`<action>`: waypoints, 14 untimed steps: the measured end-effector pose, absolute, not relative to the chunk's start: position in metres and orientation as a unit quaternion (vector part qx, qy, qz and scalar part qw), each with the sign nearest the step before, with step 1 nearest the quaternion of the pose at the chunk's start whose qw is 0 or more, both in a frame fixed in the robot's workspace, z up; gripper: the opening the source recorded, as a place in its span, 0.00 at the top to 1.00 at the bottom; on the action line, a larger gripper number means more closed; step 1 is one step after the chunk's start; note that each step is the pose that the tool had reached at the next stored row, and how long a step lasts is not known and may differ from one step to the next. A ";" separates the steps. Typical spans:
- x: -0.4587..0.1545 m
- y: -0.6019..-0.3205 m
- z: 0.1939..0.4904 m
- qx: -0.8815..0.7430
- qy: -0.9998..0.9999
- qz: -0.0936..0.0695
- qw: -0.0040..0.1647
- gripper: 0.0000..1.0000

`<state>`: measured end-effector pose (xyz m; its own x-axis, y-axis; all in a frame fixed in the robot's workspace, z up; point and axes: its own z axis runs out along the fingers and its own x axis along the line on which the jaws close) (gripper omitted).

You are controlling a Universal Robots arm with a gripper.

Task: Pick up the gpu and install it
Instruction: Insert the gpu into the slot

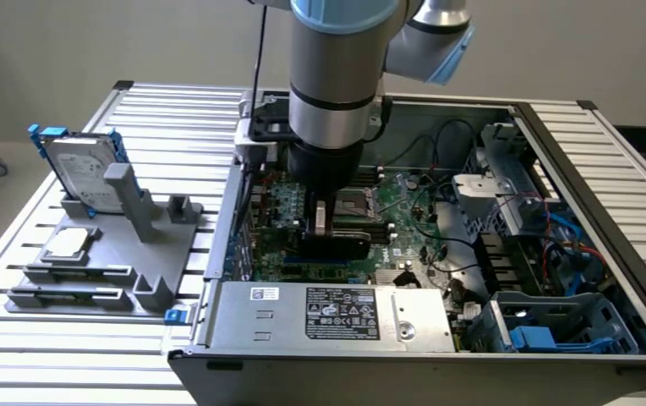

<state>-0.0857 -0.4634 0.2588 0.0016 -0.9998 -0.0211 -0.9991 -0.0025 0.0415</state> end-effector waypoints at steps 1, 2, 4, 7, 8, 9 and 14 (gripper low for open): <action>-0.086 -0.464 0.259 0.708 -0.706 -0.023 0.007 0.73; -0.086 -0.464 0.258 0.708 -0.706 -0.023 0.006 0.73; -0.086 -0.465 0.258 0.708 -0.706 -0.024 0.005 0.73; -0.086 -0.466 0.257 0.708 -0.706 -0.025 0.005 0.73; -0.086 -0.466 0.257 0.708 -0.706 -0.025 0.004 0.73; -0.086 -0.466 0.257 0.708 -0.706 -0.026 0.004 0.73; -0.086 -0.466 0.257 0.708 -0.706 -0.027 0.005 0.72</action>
